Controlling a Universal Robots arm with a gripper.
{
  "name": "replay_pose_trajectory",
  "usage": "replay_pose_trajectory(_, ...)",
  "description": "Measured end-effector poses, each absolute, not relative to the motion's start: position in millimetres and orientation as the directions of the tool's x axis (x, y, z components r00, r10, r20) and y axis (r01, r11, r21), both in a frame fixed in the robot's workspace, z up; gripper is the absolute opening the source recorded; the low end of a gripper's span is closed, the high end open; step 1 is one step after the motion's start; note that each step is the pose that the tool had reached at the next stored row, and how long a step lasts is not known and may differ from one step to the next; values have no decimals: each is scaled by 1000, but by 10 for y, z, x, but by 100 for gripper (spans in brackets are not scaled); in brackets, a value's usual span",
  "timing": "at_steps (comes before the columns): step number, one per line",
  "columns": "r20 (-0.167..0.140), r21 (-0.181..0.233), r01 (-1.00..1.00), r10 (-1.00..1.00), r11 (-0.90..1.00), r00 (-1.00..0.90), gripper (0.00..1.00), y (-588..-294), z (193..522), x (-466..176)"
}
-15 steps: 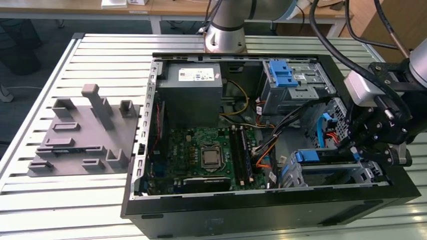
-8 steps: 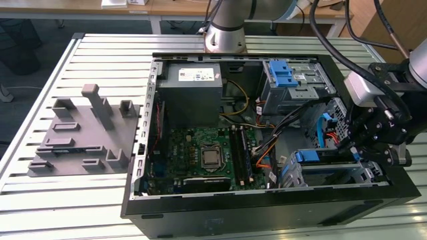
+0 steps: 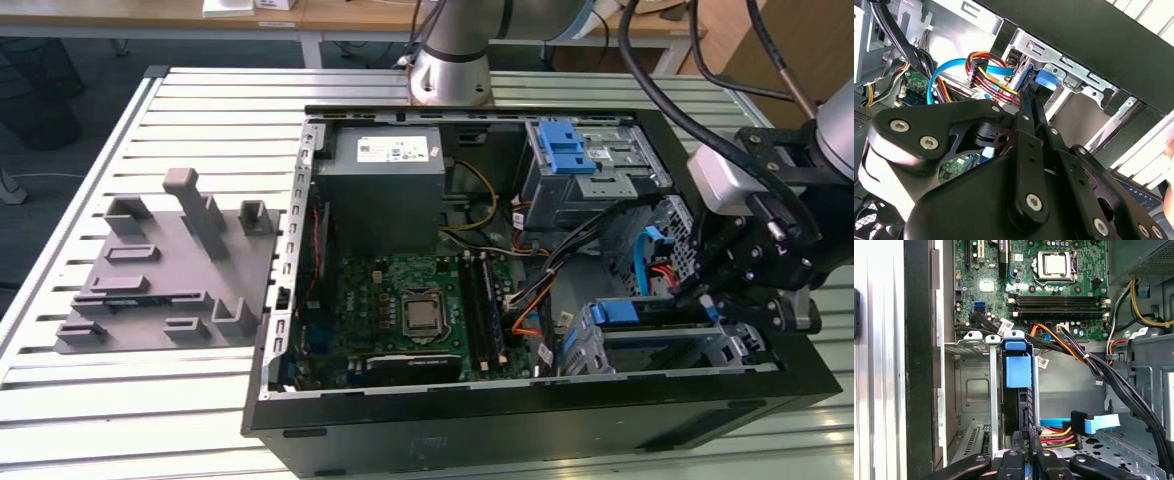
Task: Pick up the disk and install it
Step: 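Insert the first disk wire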
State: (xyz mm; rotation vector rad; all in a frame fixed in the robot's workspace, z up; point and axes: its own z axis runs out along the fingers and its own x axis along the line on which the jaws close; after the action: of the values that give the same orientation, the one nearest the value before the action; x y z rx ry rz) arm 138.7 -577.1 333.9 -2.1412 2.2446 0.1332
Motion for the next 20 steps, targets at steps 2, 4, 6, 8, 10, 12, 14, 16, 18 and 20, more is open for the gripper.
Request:
replay_pose_trajectory(2,-85,37,-998,-995,46,-49,16,-5771,3332,1388)
replay_pose_trajectory(4,-86,38,-998,-995,46,-49,16,-5771,3319,1389)
replay_pose_trajectory(6,-86,38,-998,-995,46,-49,16,-5770,3309,1390)
replay_pose_trajectory(8,-85,38,-998,-995,46,-49,16,-5771,3306,1390)
replay_pose_trajectory(10,-85,38,-998,-995,46,-49,16,-5771,3305,1391)
replay_pose_trajectory(12,-86,38,-998,-995,46,-49,16,-5770,3302,1391)
replay_pose_trajectory(14,-86,38,-998,-995,46,-49,17,-5771,3303,1391)
replay_pose_trajectory(16,-87,38,-998,-995,46,-49,24,-5771,3336,1391)
replay_pose_trajectory(18,-87,38,-998,-995,46,-49,24,-5771,3390,1391)
replay_pose_trajectory(20,-87,38,-998,-995,46,-49,24,-5771,3453,1391)
